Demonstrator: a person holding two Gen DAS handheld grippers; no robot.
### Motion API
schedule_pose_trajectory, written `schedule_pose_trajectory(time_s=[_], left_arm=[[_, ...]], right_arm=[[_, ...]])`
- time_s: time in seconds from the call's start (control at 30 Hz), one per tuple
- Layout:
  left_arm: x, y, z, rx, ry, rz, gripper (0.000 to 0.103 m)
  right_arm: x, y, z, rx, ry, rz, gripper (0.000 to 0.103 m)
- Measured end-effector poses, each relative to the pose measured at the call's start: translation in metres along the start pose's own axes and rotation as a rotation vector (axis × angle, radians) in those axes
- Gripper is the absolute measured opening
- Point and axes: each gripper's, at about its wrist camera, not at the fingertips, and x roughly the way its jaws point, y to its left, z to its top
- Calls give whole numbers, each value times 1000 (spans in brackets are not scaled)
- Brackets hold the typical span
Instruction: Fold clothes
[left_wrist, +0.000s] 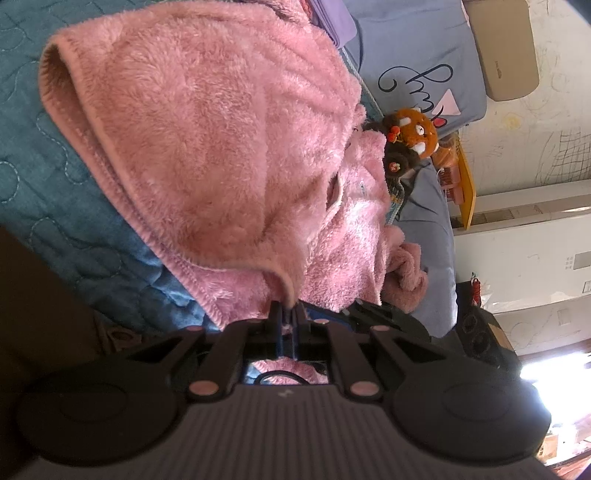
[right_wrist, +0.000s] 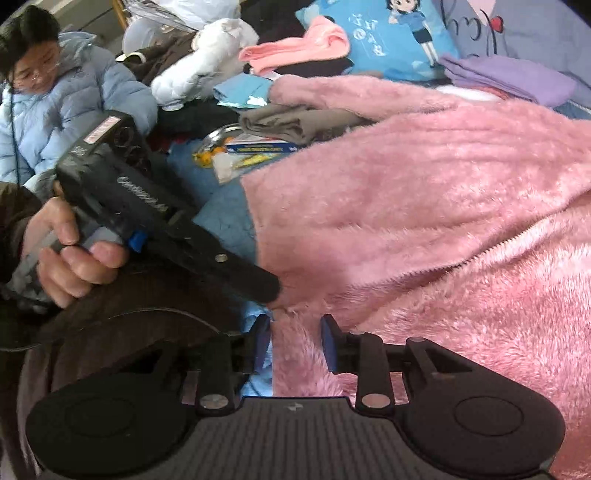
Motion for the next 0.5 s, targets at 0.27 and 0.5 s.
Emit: schedule_pose_trajectory(time_s=[0.27,0.5], left_arm=[[2,-1,1,2,1,6,5],[2,-1,1,3,5,5,4]], right_arm=[[4,-3,1,61,-12,-74,29],[-11,7,5,-20,-15,-45,31]])
